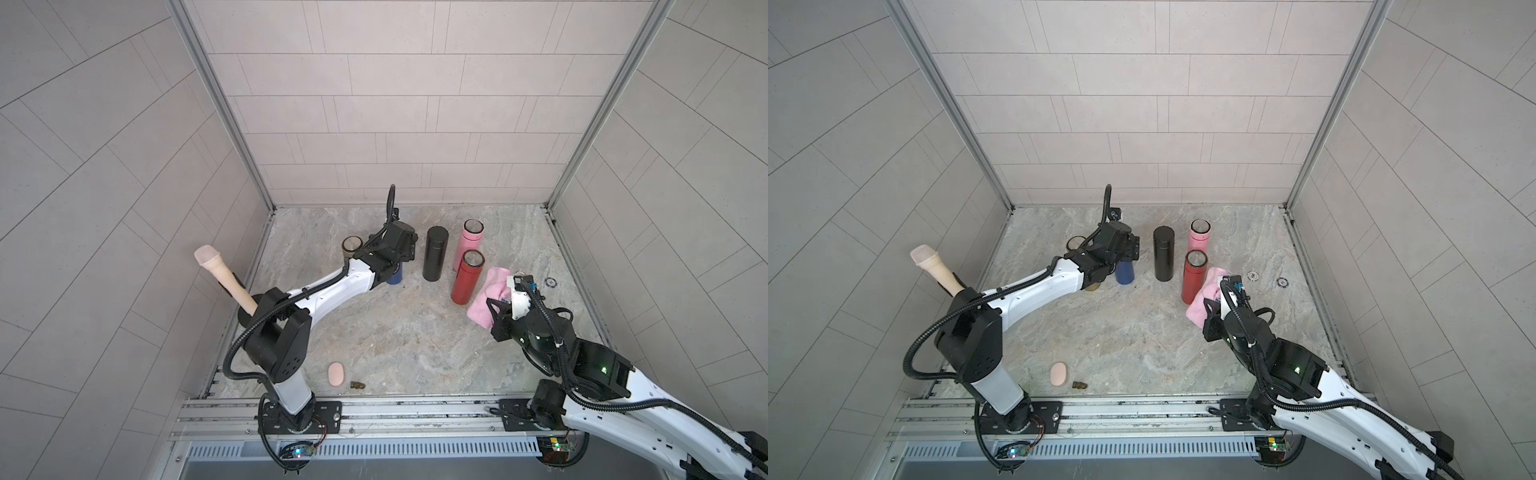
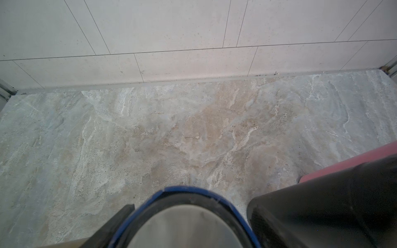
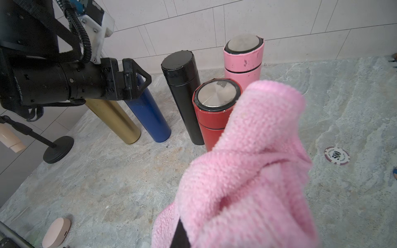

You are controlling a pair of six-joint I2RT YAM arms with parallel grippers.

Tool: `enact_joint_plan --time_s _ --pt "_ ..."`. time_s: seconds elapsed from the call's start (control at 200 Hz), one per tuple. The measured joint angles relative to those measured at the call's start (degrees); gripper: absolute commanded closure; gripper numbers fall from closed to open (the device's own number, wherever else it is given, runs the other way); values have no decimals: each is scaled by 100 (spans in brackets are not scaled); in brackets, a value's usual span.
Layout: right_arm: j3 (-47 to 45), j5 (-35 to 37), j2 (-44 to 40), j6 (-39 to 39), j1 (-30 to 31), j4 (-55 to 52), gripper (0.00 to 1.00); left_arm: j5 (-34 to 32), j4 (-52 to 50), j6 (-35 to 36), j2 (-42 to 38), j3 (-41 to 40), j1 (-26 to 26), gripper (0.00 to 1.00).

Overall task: Wipe the surface of the thermos
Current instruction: Pick up the thermos from the center of the board.

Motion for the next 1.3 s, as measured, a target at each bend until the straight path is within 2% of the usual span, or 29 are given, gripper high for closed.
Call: enact_joint_plan --time_s 0.17,0.48,0.51,0.555,0.605,0.62,0.811,0.961,1.151,1.301 --pt "-4 -15 0 2 -2 11 100 90 101 -44 74 -28 15 14" --pt "-61 -96 -55 74 -4 72 100 186 343 -90 127 -144 92 30" --pt "-79 -109 -57 76 -4 94 100 181 361 -83 120 -166 92 37" --pt "-96 -164 -50 76 -4 129 100 181 393 -72 98 -201 92 55" --pt "-98 -264 -28 72 -4 155 100 214 396 -59 70 -229 98 94" --pt "-98 -302 -20 72 -4 166 100 227 389 -59 57 -234 103 100" --pt "-94 -1001 197 70 0 251 100 680 83 -192 -203 -321 127 100" --pt "-160 -1615 317 109 302 535 100 1266 -339 -599 -992 -850 59 100" --pt "-551 -1755 608 323 1054 955 100 1541 -787 -1167 -2275 -1532 -289 100" --pt "-855 -1738 1161 632 1193 1134 100 1690 -1067 -1679 -3025 -1808 -713 100"
